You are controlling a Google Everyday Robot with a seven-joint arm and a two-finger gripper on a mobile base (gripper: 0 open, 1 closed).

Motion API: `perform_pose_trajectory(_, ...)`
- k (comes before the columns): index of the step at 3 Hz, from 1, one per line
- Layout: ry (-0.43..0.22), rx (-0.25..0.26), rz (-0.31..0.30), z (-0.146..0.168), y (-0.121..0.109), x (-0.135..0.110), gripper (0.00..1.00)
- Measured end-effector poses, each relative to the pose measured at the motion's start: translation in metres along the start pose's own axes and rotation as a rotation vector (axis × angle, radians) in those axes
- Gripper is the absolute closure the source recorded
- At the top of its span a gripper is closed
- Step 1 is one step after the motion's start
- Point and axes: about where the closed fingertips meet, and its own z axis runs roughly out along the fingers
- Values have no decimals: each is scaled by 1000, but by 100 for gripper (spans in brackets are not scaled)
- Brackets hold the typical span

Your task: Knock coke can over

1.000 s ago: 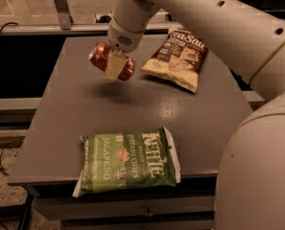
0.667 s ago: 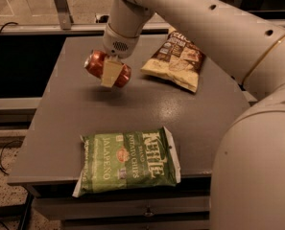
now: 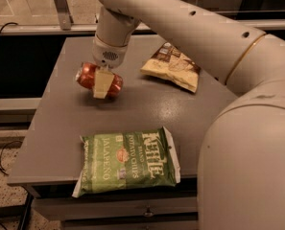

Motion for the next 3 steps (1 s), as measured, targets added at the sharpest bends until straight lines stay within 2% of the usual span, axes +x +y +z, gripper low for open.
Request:
perform_pose_trajectory(2, -10, -23, -33, 12, 6, -11, 1)
perform_pose_trajectory(3, -17, -22, -37, 12, 6, -13, 0)
